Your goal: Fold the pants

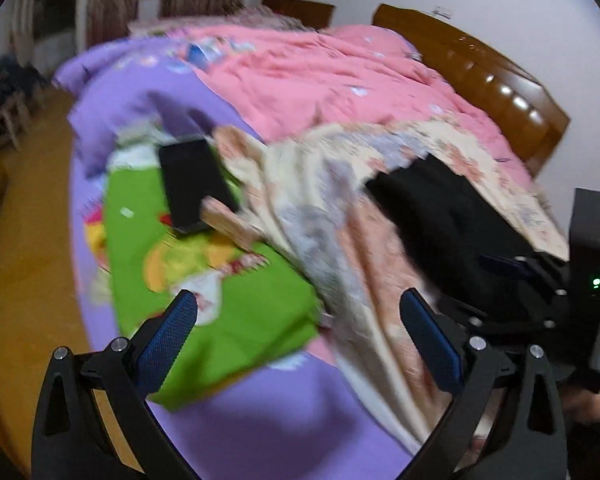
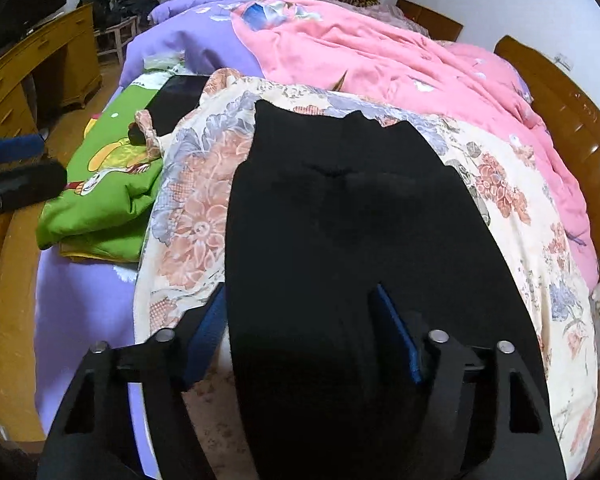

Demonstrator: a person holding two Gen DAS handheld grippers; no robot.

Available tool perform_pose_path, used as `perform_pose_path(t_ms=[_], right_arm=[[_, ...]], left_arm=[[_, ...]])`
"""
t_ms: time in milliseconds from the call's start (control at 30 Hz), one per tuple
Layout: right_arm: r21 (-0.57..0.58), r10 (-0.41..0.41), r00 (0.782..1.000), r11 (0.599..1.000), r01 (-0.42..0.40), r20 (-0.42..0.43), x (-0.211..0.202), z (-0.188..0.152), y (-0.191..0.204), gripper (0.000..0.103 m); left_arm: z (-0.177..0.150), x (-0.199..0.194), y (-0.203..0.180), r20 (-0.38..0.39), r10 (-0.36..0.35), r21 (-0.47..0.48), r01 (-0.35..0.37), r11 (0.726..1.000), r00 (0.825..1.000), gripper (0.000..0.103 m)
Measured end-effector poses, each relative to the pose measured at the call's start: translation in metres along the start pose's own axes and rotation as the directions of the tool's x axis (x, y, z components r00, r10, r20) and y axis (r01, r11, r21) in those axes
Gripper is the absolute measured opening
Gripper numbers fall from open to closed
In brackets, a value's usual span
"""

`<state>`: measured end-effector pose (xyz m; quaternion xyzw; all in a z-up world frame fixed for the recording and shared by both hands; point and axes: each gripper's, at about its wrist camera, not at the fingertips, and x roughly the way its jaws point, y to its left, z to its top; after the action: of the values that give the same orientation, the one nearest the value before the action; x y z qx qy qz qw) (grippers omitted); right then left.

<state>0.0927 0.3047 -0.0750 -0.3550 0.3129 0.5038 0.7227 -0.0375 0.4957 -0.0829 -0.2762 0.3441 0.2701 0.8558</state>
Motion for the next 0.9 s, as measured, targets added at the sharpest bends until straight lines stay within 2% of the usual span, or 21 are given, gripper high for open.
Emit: perform_pose_path(t_ms=[67,100,167,233,367,467,533,600,667,767,833,900], right_arm=[[0.026,0.026,0.999,0.999,-0.027,0.028,-0.005,0.0,-0.005,0.046],[0.05,0.053,0.997,0.997,-0.056,0.053,-0.011,-0.001,-0.011,0.035],[0.097,0.101,0.99,0.989,-0.111,0.103,-0.019,-0.004,-0.021,0.032],[0.134,0.14,0.98,0.978,-0.16,0.144,-0.025,-0.008,-0.029,0.032],[0.204,0.224,0.961,0.945,-0.254,0.16,-0.023,-0.013,-0.043,0.033],[0.202,0.217,0.966,0.949,-0.243,0.14,-0.019,-0.013,-0.043,0.036],[0.146,0.179,0.977,0.97,-0.195,0.12,-0.019,-0.012,-0.033,0.04],[0.096,0.131,0.986,0.985,-0.141,0.102,-0.017,-0.011,-0.023,0.041],[0.057,0.096,0.99,0.993,-0.102,0.104,-0.016,-0.012,-0.016,0.034],[0.123,0.155,0.973,0.976,-0.177,0.173,-0.025,-0.016,-0.03,0.027],[0.205,0.209,0.951,0.945,-0.256,0.226,-0.031,-0.02,-0.05,0.011],[0.238,0.247,0.934,0.921,-0.309,0.257,-0.034,-0.022,-0.06,0.009]], left_arm=[[0.001,0.006,-0.004,-0.032,-0.118,-0.046,0.116,0.992,0.993,0.101],[0.003,0.01,-0.006,-0.047,-0.199,-0.081,0.195,0.977,0.979,0.101],[0.01,0.019,-0.012,-0.065,-0.333,-0.143,0.322,0.936,0.941,0.101],[0.024,0.03,-0.022,-0.066,-0.454,-0.182,0.436,0.881,0.889,0.101],[0.056,0.057,-0.043,-0.086,-0.524,-0.228,0.495,0.838,0.847,0.101],[0.067,0.079,-0.048,-0.119,-0.502,-0.265,0.459,0.848,0.857,0.101],[0.069,0.095,-0.049,-0.155,-0.513,-0.3,0.455,0.839,0.844,0.101],[0.067,0.105,-0.052,-0.177,-0.527,-0.316,0.459,0.83,0.831,0.101],[0.064,0.107,-0.052,-0.182,-0.526,-0.32,0.456,0.831,0.831,0.101],[0.064,0.104,-0.053,-0.174,-0.54,-0.315,0.473,0.823,0.823,0.101],[0.067,0.104,-0.056,-0.176,-0.543,-0.309,0.478,0.822,0.821,0.101],[0.071,0.109,-0.061,-0.193,-0.539,-0.302,0.473,0.828,0.82,0.101]])
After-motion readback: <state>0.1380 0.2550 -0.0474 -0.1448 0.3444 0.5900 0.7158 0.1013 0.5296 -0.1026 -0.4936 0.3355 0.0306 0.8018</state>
